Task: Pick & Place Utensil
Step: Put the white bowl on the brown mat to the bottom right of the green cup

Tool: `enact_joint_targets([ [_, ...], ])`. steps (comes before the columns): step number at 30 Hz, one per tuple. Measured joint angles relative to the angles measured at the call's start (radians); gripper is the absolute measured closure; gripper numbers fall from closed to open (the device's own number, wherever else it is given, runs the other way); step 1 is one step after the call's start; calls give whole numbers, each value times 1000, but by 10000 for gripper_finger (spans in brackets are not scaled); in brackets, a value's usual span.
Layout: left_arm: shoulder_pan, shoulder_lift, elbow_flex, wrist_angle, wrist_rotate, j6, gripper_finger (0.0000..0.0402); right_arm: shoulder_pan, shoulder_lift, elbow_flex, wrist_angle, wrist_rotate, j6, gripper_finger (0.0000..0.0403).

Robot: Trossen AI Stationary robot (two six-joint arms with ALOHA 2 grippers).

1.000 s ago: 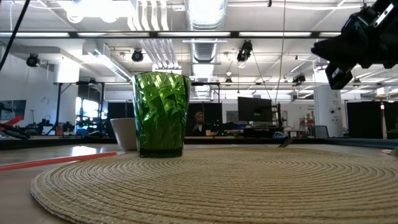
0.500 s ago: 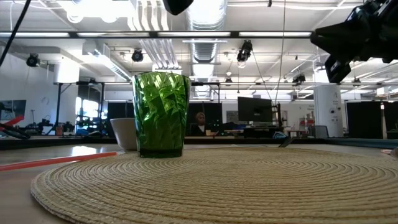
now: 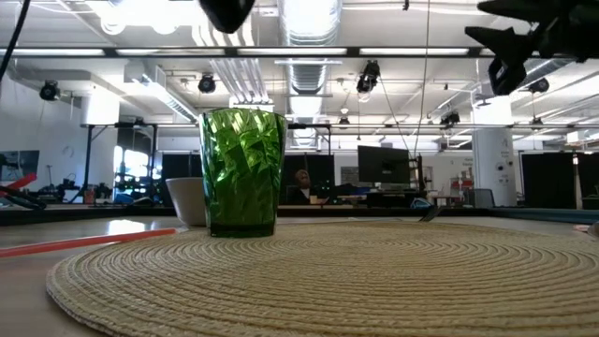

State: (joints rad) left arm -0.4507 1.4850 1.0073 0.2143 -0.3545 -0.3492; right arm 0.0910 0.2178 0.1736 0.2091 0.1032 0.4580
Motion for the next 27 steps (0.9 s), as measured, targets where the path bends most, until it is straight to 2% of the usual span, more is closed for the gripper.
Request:
enact_joint_targets([
  [5, 4, -98, -72, -7, -117, 39, 312, 0, 83, 100, -58, 1, -53, 259],
  [8, 4, -156, -107, -6, -146, 89, 312, 0, 155, 173, -117, 10, -98, 258],
  [12, 6, -227, -153, -5, -179, 120, 312, 0, 259, 292, -255, 122, -134, 256],
  [17, 11, -297, -217, -6, -326, 142, 312, 0, 378, 407, -424, 242, -188, 256],
  [24, 76, -379, -287, -28, -544, 178, 312, 0, 462, 469, -507, 246, -258, 254],
  [27, 142, -410, -310, -63, -577, 179, 312, 0, 475, 490, -527, 248, -260, 254],
])
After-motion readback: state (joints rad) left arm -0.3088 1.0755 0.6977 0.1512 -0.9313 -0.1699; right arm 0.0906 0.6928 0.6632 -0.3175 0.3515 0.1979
